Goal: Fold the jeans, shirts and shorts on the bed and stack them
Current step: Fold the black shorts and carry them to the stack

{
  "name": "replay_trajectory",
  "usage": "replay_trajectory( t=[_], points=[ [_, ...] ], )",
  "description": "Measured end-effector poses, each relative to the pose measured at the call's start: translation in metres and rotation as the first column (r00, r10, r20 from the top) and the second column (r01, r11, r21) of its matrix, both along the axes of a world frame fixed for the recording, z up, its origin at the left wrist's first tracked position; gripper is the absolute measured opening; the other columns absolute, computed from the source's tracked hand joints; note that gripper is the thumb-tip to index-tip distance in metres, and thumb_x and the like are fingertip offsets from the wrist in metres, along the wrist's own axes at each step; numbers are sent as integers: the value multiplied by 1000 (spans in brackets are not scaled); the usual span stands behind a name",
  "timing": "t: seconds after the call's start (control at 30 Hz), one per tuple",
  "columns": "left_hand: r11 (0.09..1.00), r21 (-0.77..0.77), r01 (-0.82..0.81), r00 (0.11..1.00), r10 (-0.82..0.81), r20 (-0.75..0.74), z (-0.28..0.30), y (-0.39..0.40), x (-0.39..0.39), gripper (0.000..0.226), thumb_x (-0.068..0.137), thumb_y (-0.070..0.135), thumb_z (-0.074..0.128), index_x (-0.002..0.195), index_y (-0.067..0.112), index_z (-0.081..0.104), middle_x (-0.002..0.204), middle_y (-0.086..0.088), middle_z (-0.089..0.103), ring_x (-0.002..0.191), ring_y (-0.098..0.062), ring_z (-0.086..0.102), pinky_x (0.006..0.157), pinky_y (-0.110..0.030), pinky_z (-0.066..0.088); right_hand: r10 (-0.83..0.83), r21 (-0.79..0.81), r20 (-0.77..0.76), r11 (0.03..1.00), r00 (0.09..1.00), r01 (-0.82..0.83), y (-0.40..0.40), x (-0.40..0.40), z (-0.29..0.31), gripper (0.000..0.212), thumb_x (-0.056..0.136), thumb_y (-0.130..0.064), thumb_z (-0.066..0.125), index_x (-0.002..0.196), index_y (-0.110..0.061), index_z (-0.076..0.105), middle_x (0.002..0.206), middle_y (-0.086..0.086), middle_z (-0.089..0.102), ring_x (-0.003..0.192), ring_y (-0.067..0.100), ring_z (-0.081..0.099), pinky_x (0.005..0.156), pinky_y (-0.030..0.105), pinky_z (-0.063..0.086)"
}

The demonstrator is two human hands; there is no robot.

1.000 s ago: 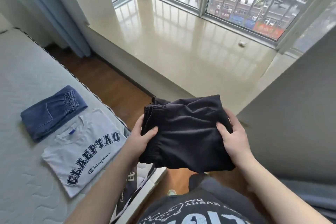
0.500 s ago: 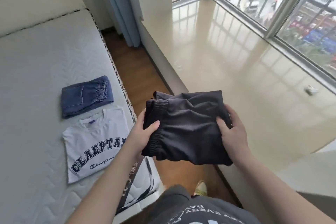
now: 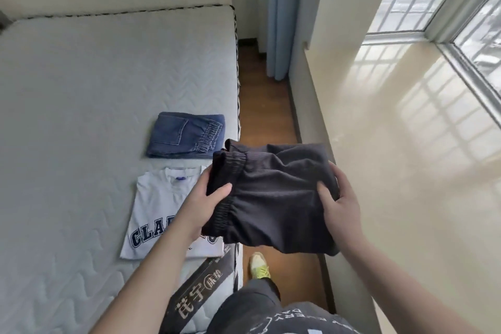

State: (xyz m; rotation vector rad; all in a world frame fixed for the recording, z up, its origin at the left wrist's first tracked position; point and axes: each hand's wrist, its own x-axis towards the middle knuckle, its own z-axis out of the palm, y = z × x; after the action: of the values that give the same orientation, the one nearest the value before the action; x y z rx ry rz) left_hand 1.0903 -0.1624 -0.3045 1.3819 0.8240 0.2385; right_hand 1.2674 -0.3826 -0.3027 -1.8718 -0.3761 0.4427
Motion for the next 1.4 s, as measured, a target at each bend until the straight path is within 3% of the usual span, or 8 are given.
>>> replay_trajectory(
  t=[0.2,0.33,0.47,0.83,0.93,1.1,1.27,1.4],
  points=[
    [997,-28,-72,997,72,5,-1,78,18,47,93,19,65,129,48,54,124,14,67,114,-7,64,95,-30,50,83,-22,-21,996,996,-83,89,29,7,42,98,-32,54,132,-55,43,131,-31,53,120,-3,51,108,37,44],
    [994,-32,-103,995,103,-7,3,116,28,44,91,23,67,117,57,58,121,15,68,111,-7,65,84,-22,53,110,-25,-30,994,993,-111,129,48,9,42,97,-31,54,132,-53,44,127,-34,53,120,-3,52,109,40,43],
    [987,-38,-153,988,153,-10,-2,144,41,44,90,26,69,118,59,57,122,15,68,112,-7,65,92,-31,50,176,-45,-46,983,983,-178,166,73,6,42,97,-33,54,131,-55,43,125,-35,54,118,-3,52,107,42,45],
    [929,-88,-358,932,350,-97,-25,211,98,47,95,25,65,118,64,52,128,19,64,118,-5,60,98,-33,48,393,-80,-126,911,911,-404,275,167,-27,49,96,-29,56,133,-54,38,118,-43,51,110,-9,52,99,27,42],
    [908,-73,-413,906,401,-139,-24,233,121,48,94,25,65,111,68,53,124,23,64,115,-1,62,94,-30,50,458,-92,-171,874,872,-477,304,189,-34,53,96,-26,57,136,-51,33,124,-31,52,113,3,54,100,27,41],
    [885,9,-465,865,457,-207,-26,271,137,51,83,42,71,114,74,46,123,34,60,113,8,59,91,-24,48,555,-114,-266,793,788,-598,355,222,-51,59,95,-29,60,142,-44,29,131,-24,47,118,4,49,105,30,42],
    [864,48,-502,829,496,-259,-46,299,119,64,71,55,74,128,63,45,130,29,58,122,0,56,104,-36,45,553,-110,-388,767,738,-632,400,216,-69,56,93,-22,65,141,-34,39,131,-16,53,118,8,52,106,33,43],
    [873,5,-487,845,473,-250,-65,324,96,64,72,47,78,129,56,49,132,22,59,122,-5,58,105,-41,45,534,-126,-437,760,723,-638,422,198,-92,43,90,-16,67,128,-29,53,113,-17,66,103,-1,62,89,21,49]
  ],
)
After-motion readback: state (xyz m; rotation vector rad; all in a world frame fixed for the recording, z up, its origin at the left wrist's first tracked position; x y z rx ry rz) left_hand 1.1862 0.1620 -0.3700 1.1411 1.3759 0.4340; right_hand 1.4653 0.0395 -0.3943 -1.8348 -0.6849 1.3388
